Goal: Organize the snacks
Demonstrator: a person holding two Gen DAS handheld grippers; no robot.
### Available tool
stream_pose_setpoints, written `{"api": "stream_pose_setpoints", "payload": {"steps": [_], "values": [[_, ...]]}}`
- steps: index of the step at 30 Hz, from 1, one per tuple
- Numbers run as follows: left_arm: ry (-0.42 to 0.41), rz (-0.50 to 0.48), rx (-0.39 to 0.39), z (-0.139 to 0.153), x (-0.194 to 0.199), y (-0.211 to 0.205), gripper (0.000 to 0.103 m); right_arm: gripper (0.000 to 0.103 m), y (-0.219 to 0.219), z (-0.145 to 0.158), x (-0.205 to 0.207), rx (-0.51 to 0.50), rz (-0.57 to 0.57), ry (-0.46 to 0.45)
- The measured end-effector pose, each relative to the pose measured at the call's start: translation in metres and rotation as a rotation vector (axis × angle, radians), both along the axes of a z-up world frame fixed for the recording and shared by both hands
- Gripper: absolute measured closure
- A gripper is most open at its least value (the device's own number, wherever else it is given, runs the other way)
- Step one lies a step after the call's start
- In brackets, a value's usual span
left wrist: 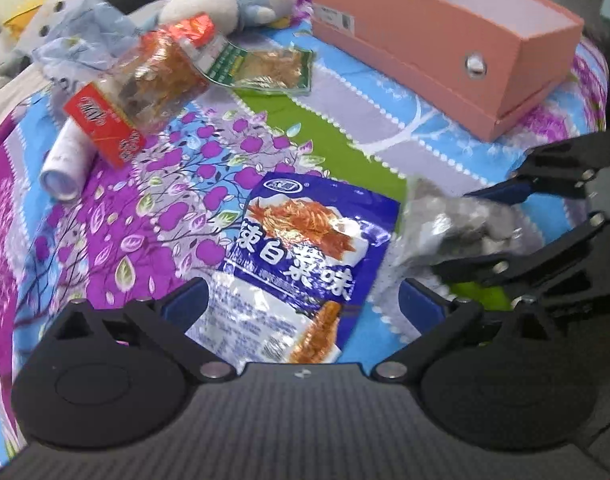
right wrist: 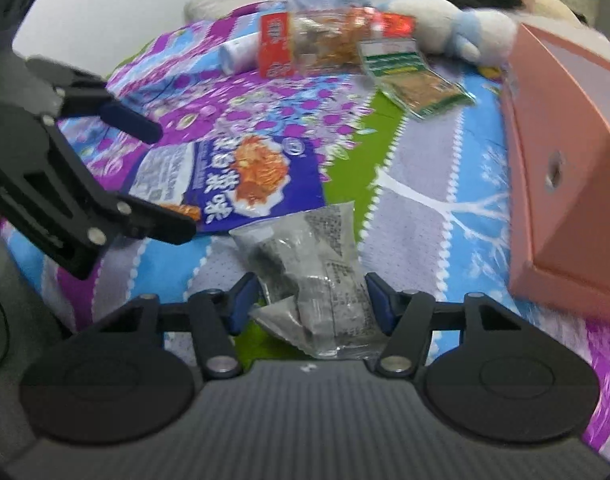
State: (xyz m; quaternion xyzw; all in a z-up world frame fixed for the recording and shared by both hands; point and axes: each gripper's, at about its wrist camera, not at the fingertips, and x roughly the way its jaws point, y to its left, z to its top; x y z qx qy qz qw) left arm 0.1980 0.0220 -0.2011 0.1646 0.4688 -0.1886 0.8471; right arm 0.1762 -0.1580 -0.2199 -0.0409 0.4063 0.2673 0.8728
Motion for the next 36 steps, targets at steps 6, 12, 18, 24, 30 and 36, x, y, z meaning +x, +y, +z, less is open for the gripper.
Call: {"api": "stream_pose_setpoints", "payload": {"steps": [6, 12, 18, 24, 30, 36], "values": [[0.016, -0.122, 0.064, -0.014, 0.015, -0.011, 0.000, 0.041, -0.005, 0.000, -0.002, 0.002, -0.012, 0.010], [0.031, -0.156, 0.114, -0.028, 0.028, -0.012, 0.000, 0.042, -0.009, -0.002, -0.001, 0.022, -0.027, 0.022], [0.093, -0.132, 0.033, -0.033, 0.040, 0.000, 0.000, 0.042, -0.011, -0.003, 0.001, 0.040, -0.038, 0.036], [0.118, -0.091, -0.026, -0.037, 0.043, 0.008, 0.000, 0.042, -0.011, -0.003, 0.000, 0.041, -0.044, 0.034], [0.156, -0.087, -0.042, -0.031, 0.047, 0.011, 0.012, 0.042, -0.013, 0.002, 0.008, 0.053, -0.085, 0.056], [0.147, -0.023, -0.055, -0.024, 0.045, 0.016, 0.029, 0.042, -0.018, 0.006, 0.011, 0.021, -0.142, 0.029]]}}
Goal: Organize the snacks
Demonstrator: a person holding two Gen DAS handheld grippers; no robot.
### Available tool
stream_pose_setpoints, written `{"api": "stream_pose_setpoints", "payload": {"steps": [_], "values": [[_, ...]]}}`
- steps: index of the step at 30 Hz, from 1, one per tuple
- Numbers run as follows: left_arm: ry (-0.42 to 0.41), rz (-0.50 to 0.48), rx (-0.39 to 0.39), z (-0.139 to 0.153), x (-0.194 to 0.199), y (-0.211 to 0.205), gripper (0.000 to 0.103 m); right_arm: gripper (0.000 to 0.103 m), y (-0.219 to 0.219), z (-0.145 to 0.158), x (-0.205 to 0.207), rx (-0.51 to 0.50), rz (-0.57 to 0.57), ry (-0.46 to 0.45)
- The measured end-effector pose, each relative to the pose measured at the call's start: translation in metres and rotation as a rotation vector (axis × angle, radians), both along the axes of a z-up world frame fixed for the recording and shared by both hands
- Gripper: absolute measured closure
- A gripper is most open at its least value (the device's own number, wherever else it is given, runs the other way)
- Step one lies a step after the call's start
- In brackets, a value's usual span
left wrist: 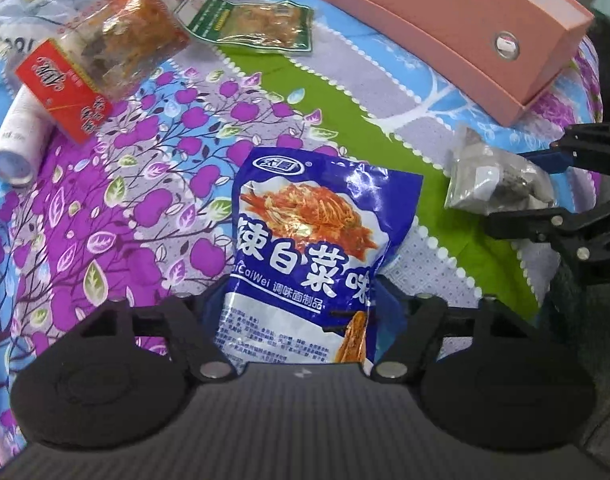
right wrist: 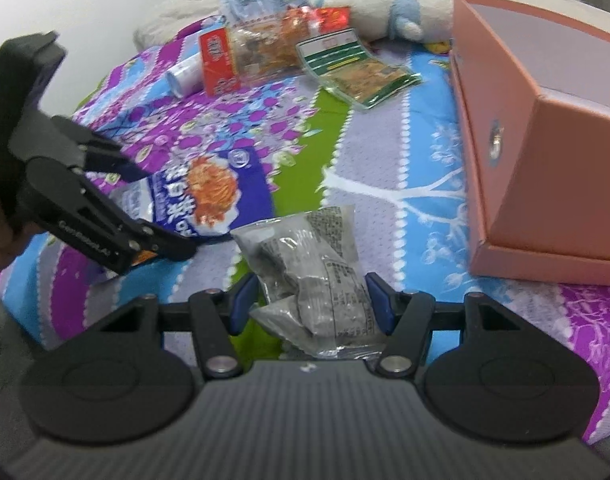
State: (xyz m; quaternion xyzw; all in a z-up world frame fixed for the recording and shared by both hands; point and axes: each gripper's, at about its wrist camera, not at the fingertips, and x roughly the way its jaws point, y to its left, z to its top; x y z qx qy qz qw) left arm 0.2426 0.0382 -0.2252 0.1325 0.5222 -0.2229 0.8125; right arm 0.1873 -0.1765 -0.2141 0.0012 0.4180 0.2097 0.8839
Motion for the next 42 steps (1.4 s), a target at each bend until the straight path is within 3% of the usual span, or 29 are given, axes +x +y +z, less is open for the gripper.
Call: {"api": "stream_pose_setpoints", "payload": {"steps": [10, 26, 37, 42], "values": [[-0.036, 0.098, -0.015, 0.009, -0.013, -0.001, 0.040, 0.042, -0.007, 0.003, 0.001, -0.029, -0.048, -0.023], [-0.089, 0.392, -0.128, 0.039, -0.039, 0.008, 0.041, 0.042, -0.006, 0.013, -0.004, -0.043, -0.098, -0.047], [-0.162, 0.546, -0.225, 0.072, -0.055, -0.001, 0.041, 0.042, -0.003, 0.033, -0.005, -0.050, -0.111, -0.086], [-0.203, 0.572, -0.229, 0.089, -0.054, -0.003, 0.041, 0.042, -0.005, 0.046, -0.006, -0.040, -0.114, -0.105]]}}
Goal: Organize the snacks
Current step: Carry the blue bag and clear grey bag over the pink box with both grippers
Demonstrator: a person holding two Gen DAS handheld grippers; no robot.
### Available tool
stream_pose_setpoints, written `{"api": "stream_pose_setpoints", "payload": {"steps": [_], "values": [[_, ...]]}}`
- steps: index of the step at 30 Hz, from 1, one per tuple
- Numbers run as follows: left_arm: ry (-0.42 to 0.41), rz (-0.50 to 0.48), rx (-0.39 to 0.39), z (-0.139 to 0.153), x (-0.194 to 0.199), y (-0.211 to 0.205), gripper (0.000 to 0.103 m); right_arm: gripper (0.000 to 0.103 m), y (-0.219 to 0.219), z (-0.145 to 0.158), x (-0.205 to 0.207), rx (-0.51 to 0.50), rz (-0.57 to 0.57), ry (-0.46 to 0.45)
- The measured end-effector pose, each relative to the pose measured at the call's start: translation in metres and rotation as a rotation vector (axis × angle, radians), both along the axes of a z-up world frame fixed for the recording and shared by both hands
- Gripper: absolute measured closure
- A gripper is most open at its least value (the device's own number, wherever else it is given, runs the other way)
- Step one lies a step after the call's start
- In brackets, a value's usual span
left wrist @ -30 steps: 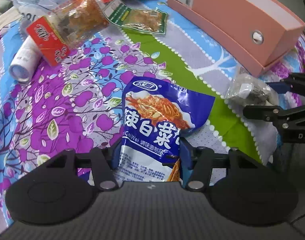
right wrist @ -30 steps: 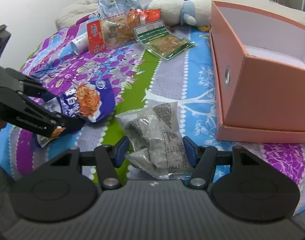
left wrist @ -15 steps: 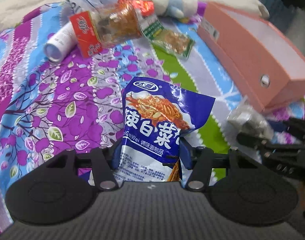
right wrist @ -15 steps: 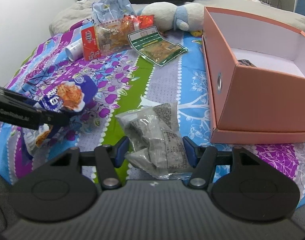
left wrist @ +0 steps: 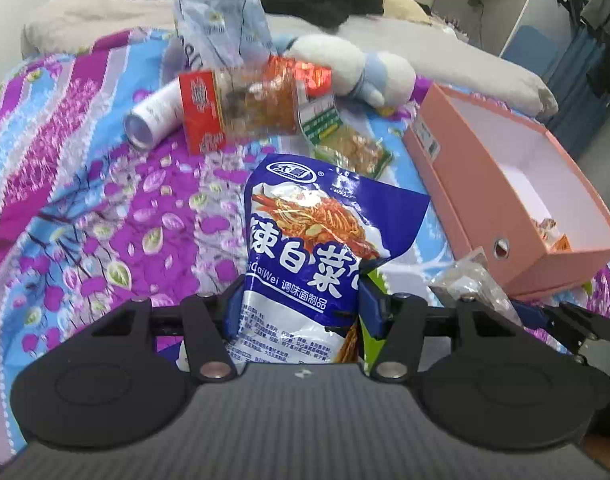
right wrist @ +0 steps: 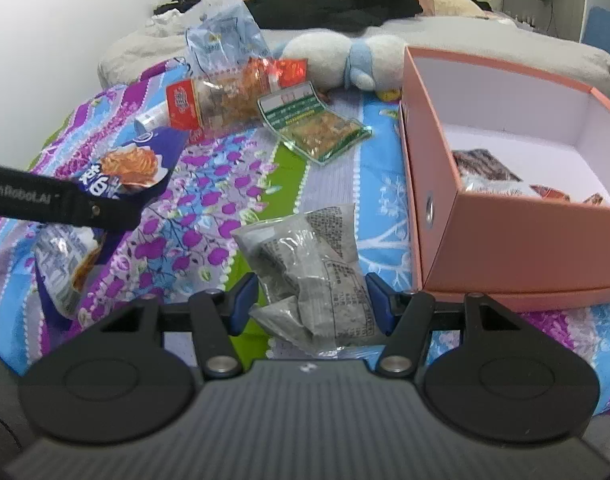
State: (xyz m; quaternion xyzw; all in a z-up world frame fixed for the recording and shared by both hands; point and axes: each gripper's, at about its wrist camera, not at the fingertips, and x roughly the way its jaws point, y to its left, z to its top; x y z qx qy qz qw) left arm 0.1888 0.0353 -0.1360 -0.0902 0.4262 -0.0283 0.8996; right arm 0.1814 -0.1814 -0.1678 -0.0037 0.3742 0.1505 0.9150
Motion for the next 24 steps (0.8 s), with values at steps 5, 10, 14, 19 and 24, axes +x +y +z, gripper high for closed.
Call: {"api": "stream_pose_setpoints", "payload": {"steps": [5, 10, 14, 19, 24], "values": [[-0.040, 0.003, -0.029, 0.023, 0.007, -0.001, 0.041, 0.042, -0.004, 0.022, -0.001, 0.024, -0.015, -0.042], [-0.084, -0.010, -0.054, 0.048, 0.017, -0.009, 0.041, 0.042, -0.011, 0.047, 0.002, 0.046, -0.031, -0.093], [-0.128, -0.030, -0.071, 0.071, 0.026, -0.020, 0.041, 0.042, -0.021, 0.066, 0.009, 0.047, -0.054, -0.140], [-0.179, -0.071, -0.103, 0.100, 0.039, -0.039, 0.041, 0.042, -0.037, 0.094, 0.020, 0.028, -0.101, -0.217], [-0.226, -0.111, -0.150, 0.134, 0.051, -0.060, 0.041, 0.042, -0.052, 0.126, 0.027, -0.004, -0.129, -0.310]]}}
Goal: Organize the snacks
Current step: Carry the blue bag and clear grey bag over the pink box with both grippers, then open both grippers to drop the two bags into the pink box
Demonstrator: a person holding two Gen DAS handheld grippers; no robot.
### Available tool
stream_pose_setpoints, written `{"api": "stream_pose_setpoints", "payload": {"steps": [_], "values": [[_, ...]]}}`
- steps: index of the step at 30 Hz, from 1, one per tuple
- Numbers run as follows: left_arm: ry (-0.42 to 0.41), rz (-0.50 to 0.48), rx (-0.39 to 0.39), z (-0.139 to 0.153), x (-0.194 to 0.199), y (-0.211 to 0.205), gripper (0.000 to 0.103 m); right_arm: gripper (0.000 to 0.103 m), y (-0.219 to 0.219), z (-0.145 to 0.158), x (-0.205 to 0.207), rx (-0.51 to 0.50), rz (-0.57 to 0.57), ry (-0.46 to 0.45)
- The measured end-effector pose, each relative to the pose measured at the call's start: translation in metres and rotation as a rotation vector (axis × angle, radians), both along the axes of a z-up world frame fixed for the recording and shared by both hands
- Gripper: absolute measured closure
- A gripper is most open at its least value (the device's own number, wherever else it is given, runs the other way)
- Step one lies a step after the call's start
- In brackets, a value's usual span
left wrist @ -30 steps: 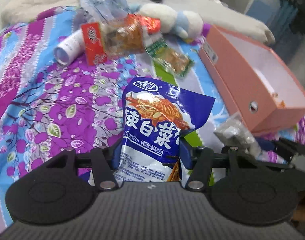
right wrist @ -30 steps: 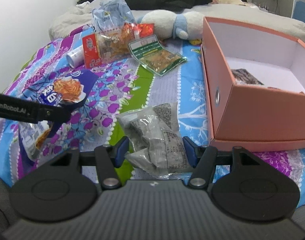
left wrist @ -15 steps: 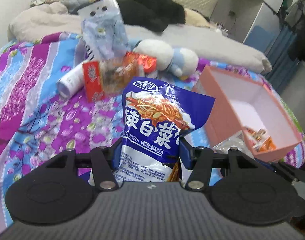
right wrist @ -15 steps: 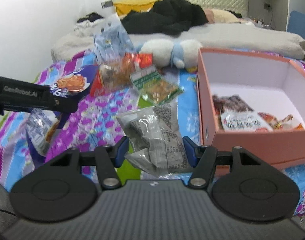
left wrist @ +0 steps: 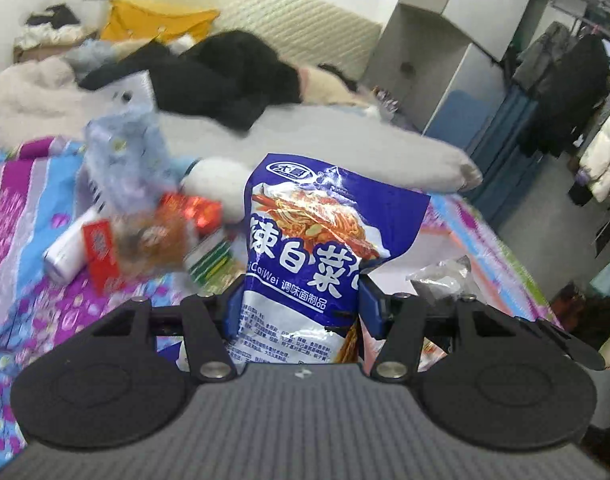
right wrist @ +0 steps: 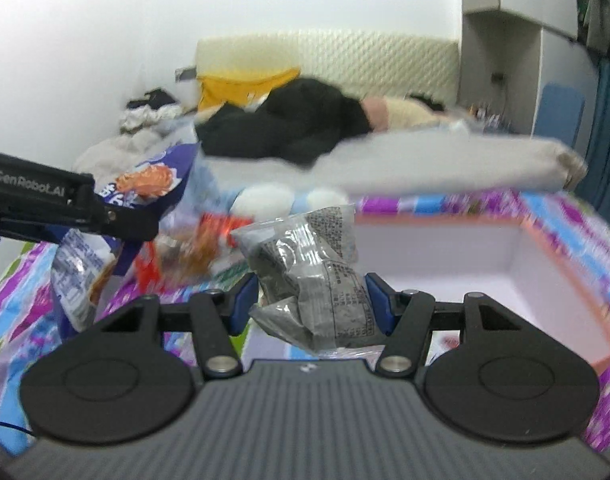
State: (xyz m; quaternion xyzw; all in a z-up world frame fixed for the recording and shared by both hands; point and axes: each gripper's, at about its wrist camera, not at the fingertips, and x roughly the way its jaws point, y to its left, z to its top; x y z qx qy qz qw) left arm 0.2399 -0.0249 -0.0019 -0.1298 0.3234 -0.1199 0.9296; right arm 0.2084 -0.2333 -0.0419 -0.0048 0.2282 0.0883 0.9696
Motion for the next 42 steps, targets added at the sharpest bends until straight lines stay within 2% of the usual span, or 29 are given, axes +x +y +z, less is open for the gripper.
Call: {"api": "stream_pose_setpoints", "payload": {"steps": [7, 11, 15, 17, 20, 24, 28, 34, 35, 37, 38, 40, 42], "values": [[-0.066, -0.050, -0.020, 0.035, 0.027, -0.034, 0.041, 0.042, -0.033, 0.037, 0.013, 0.014, -0.066, -0.091], [-0.027, -0.089, -0.039, 0.034, 0.052, -0.057, 0.041, 0.042, -0.053, 0.040, 0.029, 0.014, -0.106, -0.081], [0.042, -0.136, -0.052, 0.016, 0.083, -0.079, 0.041, 0.042, -0.074, 0.024, 0.051, -0.003, -0.149, -0.011], [0.054, -0.151, -0.012, 0.006, 0.094, -0.095, 0.041, 0.042, -0.085, 0.009, 0.061, -0.025, -0.176, 0.026], [0.096, -0.182, 0.048, -0.017, 0.113, -0.120, 0.041, 0.042, -0.109, -0.020, 0.076, 0.000, -0.210, 0.126], [0.210, -0.250, 0.090, -0.056, 0.141, -0.150, 0.041, 0.042, -0.126, -0.049, 0.093, 0.007, -0.211, 0.238], [0.279, -0.264, 0.157, -0.081, 0.158, -0.174, 0.040, 0.042, -0.130, -0.071, 0.105, 0.018, -0.184, 0.328], [0.307, -0.278, 0.217, -0.099, 0.162, -0.187, 0.040, 0.041, -0.132, -0.089, 0.111, 0.003, -0.177, 0.390], [0.303, -0.282, 0.227, -0.099, 0.163, -0.187, 0.037, 0.041, -0.131, -0.089, 0.110, 0.008, -0.179, 0.388], [0.299, -0.283, 0.246, -0.102, 0.163, -0.182, 0.022, 0.041, -0.131, -0.092, 0.107, 0.023, -0.178, 0.390], [0.297, -0.279, 0.250, -0.101, 0.162, -0.179, 0.020, 0.039, -0.130, -0.094, 0.106, 0.022, -0.180, 0.386], [0.274, -0.248, 0.241, -0.097, 0.156, -0.172, 0.019, 0.025, -0.133, -0.095, 0.106, 0.024, -0.190, 0.367], [0.256, -0.222, 0.240, -0.089, 0.153, -0.165, 0.018, 0.023, -0.135, -0.093, 0.102, 0.037, -0.192, 0.355]]}}
